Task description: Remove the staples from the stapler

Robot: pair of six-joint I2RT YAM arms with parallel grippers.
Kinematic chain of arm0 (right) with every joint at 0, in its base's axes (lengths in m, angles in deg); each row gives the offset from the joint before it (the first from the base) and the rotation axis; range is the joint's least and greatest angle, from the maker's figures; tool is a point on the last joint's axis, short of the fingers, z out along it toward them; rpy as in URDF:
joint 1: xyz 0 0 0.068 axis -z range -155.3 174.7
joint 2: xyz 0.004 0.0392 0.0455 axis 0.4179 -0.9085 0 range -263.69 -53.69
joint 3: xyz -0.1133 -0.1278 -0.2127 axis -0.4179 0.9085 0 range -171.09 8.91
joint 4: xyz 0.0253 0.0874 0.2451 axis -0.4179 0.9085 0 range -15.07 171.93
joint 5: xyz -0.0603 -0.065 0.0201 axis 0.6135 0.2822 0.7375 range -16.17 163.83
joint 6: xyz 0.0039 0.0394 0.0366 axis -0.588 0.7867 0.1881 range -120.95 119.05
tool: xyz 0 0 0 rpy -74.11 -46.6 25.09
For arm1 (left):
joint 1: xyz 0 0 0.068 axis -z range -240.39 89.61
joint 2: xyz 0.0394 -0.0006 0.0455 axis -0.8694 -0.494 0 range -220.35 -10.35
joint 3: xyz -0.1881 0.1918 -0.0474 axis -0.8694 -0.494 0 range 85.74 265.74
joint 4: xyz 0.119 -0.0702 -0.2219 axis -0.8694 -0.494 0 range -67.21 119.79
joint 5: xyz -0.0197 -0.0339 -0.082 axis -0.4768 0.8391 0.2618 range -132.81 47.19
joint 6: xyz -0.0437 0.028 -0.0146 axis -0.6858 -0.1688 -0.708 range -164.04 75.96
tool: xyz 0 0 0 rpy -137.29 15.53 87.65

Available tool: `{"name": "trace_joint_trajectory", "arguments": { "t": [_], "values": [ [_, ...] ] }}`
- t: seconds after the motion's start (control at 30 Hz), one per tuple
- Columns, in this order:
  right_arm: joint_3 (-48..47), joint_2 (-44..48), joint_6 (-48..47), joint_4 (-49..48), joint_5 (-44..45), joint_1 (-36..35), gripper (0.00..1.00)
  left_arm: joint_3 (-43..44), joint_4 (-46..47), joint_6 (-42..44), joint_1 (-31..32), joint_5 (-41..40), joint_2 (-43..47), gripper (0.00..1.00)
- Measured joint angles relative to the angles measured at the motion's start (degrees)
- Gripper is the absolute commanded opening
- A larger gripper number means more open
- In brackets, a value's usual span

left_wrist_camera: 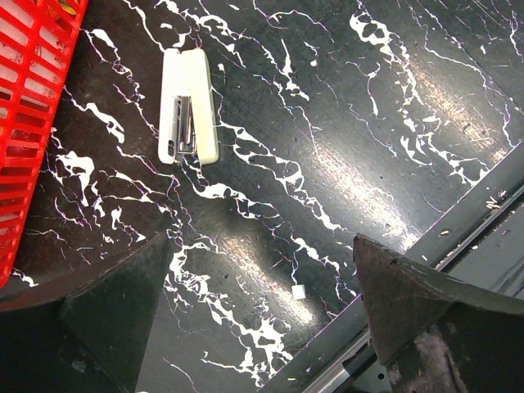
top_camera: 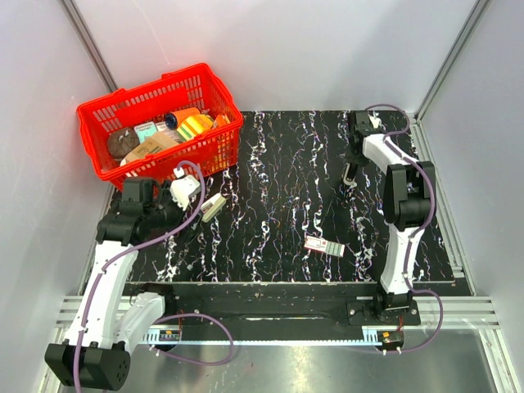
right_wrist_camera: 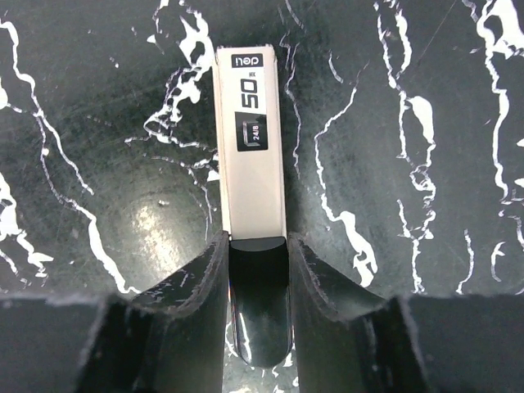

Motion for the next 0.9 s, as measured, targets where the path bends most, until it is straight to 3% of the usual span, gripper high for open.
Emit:
{"name": "trace_joint_trajectory", "arguments": {
  "t": [0.23,0.57,0.67,0.9],
  "values": [
    [10.56,7.48,4.20,-4.17,-2.45,-3.32,0.22,-0.07,0.24,-0.44,0.00,-0.20,0.48,0.99],
    [22.32,16.48,14.16,-5.20,-2.60,-22.67,0.19,-1.55,0.61,-0.61,0.00,-1.57,4.00,0.99],
    [24.22,18.12,17.59,-4.94,-2.03,-27.06,0.22,-1.84,0.42,-0.57,0.00,-1.75,5.31,0.99],
    [23.89,18.18,23.08,-3.41,0.20,-34.40,0.43,-1.84,0.42,-0.20,0.00,-2.19,5.99,0.99]
  ]
}}
